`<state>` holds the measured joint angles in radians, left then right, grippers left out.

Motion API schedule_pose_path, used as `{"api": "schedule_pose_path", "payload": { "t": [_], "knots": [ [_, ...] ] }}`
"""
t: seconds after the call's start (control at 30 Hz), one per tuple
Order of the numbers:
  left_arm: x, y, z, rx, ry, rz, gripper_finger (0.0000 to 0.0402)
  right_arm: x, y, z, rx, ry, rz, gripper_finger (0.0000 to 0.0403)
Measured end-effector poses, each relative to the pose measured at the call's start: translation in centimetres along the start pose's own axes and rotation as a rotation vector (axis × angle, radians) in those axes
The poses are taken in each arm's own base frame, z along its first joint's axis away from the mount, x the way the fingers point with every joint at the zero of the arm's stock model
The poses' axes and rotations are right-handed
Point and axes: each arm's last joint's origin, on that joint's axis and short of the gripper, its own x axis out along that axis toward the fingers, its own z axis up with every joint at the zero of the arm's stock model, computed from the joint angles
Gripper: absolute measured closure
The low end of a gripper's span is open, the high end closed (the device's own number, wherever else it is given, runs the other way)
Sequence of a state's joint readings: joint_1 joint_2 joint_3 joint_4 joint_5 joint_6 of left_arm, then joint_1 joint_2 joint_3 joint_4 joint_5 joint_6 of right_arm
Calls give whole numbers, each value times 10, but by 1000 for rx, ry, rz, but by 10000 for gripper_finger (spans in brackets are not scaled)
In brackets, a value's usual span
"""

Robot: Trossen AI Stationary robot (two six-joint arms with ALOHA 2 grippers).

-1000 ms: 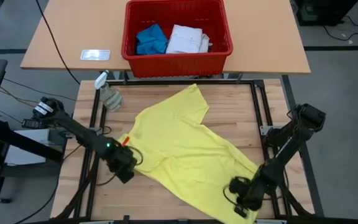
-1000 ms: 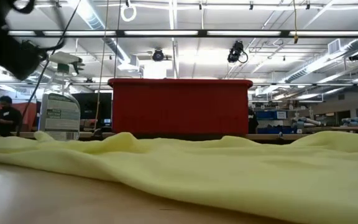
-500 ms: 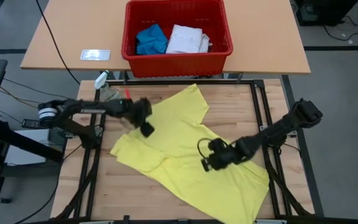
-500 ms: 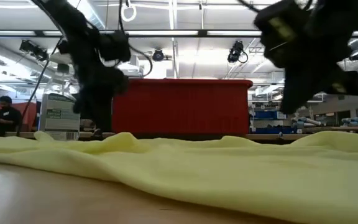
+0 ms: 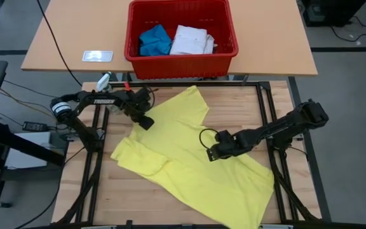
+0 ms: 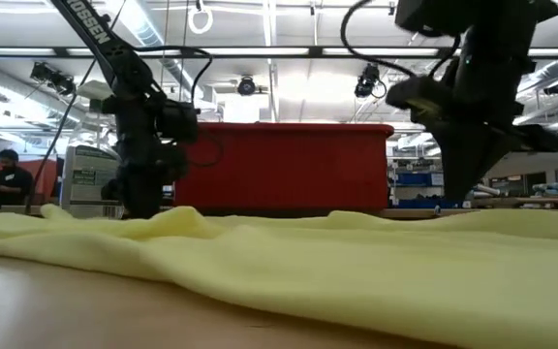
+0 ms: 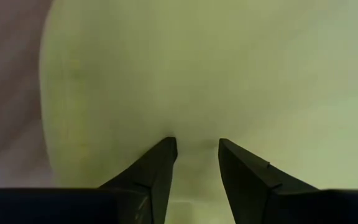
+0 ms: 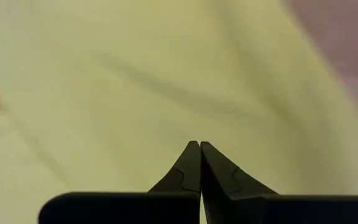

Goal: Fold Laundry from Bin

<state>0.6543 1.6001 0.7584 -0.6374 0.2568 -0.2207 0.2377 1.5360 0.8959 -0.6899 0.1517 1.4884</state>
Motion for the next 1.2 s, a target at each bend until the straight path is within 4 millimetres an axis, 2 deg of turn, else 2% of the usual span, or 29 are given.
{"api": "schedule_pose_path", "payload": {
  "t": [0.27, 0.4, 0.57, 0.77, 0.97, 1.07, 1.2],
  "knots": [
    [-8, 1, -30, -67, 179, 81, 303, 13, -22, 38, -200, 44, -98, 398],
    [-4, -3, -51, -114, 205, 95, 316, 25, -30, 59, -295, 54, -31, 398],
    [3, -13, -79, -181, 255, 116, 323, 29, -32, 84, -361, 0, 57, 398],
    [-1, -27, -92, -203, 224, 110, 324, 28, -28, 105, -414, -57, 199, 398],
    [-9, -35, -90, -157, 191, 34, 324, 23, -21, 111, -429, -26, 317, 393],
    [-21, -38, -76, -126, 116, -19, 317, 19, -16, 114, -413, -35, 331, 374],
    [-42, -35, -51, -82, -20, -51, 283, 14, -11, 118, -381, -57, 347, 343]
  ]
}}
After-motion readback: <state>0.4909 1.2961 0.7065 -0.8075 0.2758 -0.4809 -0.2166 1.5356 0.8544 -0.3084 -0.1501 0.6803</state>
